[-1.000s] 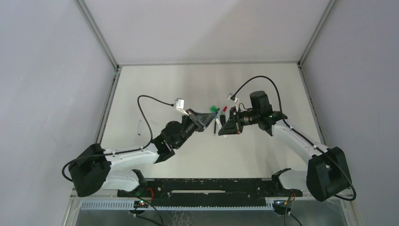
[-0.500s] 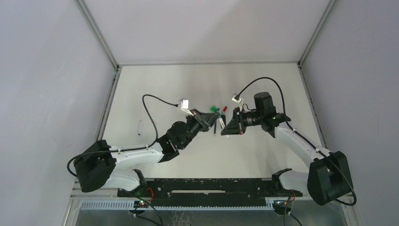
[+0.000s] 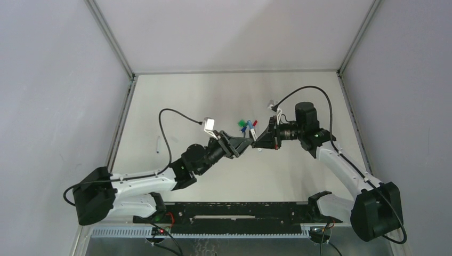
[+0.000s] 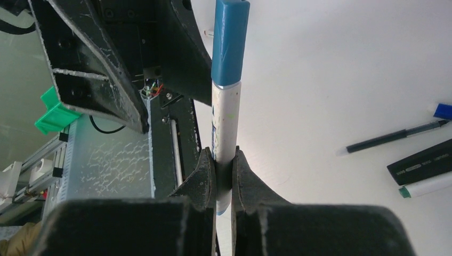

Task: Insert the pens into the pen caps
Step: Insert the pen cap onto the pen, then press the pen cap onto the pen.

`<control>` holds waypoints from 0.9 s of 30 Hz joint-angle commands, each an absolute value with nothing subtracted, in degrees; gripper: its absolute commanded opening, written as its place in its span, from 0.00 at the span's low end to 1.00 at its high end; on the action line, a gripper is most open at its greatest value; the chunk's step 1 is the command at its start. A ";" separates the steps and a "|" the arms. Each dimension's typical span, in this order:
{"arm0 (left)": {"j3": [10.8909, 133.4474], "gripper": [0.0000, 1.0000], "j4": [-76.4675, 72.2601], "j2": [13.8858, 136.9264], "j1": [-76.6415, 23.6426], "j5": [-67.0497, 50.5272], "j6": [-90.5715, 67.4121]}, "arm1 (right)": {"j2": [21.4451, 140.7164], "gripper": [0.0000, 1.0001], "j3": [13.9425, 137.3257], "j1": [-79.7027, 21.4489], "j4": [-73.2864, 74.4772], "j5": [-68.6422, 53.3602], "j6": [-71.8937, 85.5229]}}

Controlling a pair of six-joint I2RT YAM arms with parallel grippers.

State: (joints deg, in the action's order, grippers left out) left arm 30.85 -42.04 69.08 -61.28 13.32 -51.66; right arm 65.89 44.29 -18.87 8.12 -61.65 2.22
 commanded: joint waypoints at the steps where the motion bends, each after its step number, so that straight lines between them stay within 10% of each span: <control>1: 26.77 0.61 -42.14 63.11 -61.35 12.80 -47.53 | 63.53 0.00 45.70 -17.51 5.95 -65.67 0.11; 12: 27.61 0.92 -42.78 53.10 -53.41 0.87 -41.00 | 63.68 0.00 49.32 -16.52 17.48 -73.12 -12.59; 27: 39.32 0.66 -50.14 69.34 -50.23 -10.27 -49.88 | 64.25 0.00 50.01 -16.96 19.69 -74.07 -14.68</control>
